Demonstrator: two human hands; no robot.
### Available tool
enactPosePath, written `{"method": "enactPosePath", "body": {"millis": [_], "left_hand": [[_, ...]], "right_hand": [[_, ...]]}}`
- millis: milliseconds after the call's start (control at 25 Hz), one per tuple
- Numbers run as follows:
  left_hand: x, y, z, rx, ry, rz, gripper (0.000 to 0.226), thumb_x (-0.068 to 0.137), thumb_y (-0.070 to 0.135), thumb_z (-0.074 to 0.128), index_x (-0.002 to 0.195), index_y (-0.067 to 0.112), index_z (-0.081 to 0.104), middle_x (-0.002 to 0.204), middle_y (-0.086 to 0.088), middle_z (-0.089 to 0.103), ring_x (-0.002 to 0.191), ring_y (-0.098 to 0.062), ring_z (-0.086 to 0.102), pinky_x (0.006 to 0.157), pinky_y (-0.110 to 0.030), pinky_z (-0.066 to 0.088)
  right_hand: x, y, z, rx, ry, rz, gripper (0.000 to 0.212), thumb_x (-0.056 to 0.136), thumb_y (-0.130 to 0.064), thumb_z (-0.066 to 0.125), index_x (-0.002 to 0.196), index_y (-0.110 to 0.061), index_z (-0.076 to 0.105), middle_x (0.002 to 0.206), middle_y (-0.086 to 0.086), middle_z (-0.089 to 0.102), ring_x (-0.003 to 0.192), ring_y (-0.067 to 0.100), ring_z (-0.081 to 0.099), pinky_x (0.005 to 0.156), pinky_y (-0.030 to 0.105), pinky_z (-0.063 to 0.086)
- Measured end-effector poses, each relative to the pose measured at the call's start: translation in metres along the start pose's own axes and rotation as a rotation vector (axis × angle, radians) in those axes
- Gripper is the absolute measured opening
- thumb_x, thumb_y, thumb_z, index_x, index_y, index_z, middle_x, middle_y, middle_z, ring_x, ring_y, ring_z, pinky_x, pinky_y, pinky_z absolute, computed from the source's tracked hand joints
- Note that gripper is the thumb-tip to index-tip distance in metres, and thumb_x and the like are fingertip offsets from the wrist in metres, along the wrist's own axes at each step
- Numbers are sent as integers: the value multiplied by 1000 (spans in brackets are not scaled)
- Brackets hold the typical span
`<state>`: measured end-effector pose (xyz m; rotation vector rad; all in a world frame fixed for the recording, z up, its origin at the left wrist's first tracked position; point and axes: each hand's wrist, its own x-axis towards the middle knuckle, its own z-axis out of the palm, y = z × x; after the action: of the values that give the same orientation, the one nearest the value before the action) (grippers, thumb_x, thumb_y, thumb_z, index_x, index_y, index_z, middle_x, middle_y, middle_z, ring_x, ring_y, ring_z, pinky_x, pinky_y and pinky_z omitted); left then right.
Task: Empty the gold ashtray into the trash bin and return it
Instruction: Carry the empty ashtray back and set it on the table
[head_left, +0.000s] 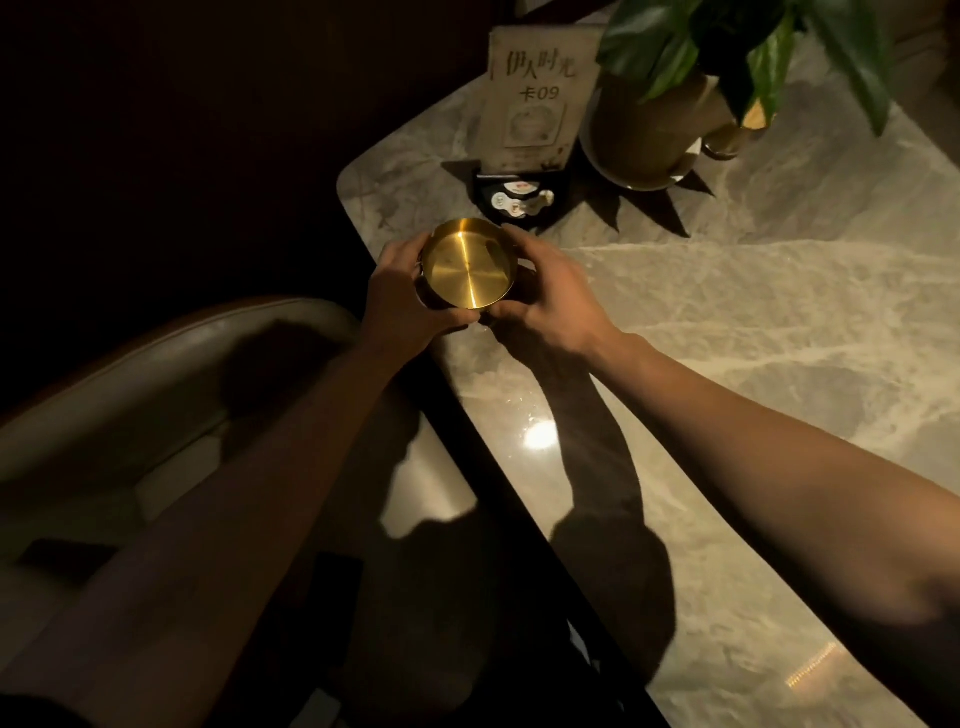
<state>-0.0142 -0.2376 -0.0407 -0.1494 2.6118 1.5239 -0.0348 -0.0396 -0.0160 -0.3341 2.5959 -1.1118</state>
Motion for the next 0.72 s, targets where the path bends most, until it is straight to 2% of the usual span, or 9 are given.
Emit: {"method": "enactPosePath", "body": {"millis": [80,160,280,440,560,640,720], "left_hand": [[12,-5,-3,-3,11,-4,111,43,41,88,140,5,48,139,-15,48,125,-18,53,104,-28,48],[21,-12,-5,-6,22,-15,108,45,35,92,139,6,49,138,-14,48,123,-16,52,104,-26,48],[31,-19,-3,7,53,-7,101,50,25,95,139,7,49,139,-13,48,124,-16,52,103,-25,47],[38,-25,3,-11,70,-1,104,47,39,91,137,5,50,138,-15,50,124,-21,54,100,-26,50],[36,-23,6,-20,79,-23,110,45,53,84,139,7,48,139,-13,50,127,-19,53,103,-31,50],[35,-27,7,-44,74,-58,115,45,52,84,143,8,44,144,-12,49,132,-19,51,107,-34,48],[32,-25,4,-73,70,-82,120,47,49,87,147,7,38,147,-13,48,135,-19,49,110,-36,47]], "right_hand": [[17,1,5,-11,-9,17,90,71,-24,82,147,-17,34,145,9,48,134,24,44,114,41,36],[30,0,9,2,-7,18,91,69,-25,83,146,-17,35,144,9,49,133,24,45,112,42,38],[43,-2,10,-23,-1,5,87,71,-22,81,145,-16,36,144,9,49,133,23,44,108,27,33],[47,1,14,-40,21,11,82,75,-22,79,145,-15,37,142,10,49,132,24,44,109,28,33],[46,-1,18,-60,38,36,78,78,-21,77,144,-14,37,142,11,48,133,24,43,104,20,28],[44,-4,19,-53,46,48,77,79,-19,76,144,-14,36,142,11,48,133,24,42,104,20,28],[40,-9,19,-31,52,46,76,79,-19,75,144,-14,37,142,12,48,133,25,44,108,26,32]]}}
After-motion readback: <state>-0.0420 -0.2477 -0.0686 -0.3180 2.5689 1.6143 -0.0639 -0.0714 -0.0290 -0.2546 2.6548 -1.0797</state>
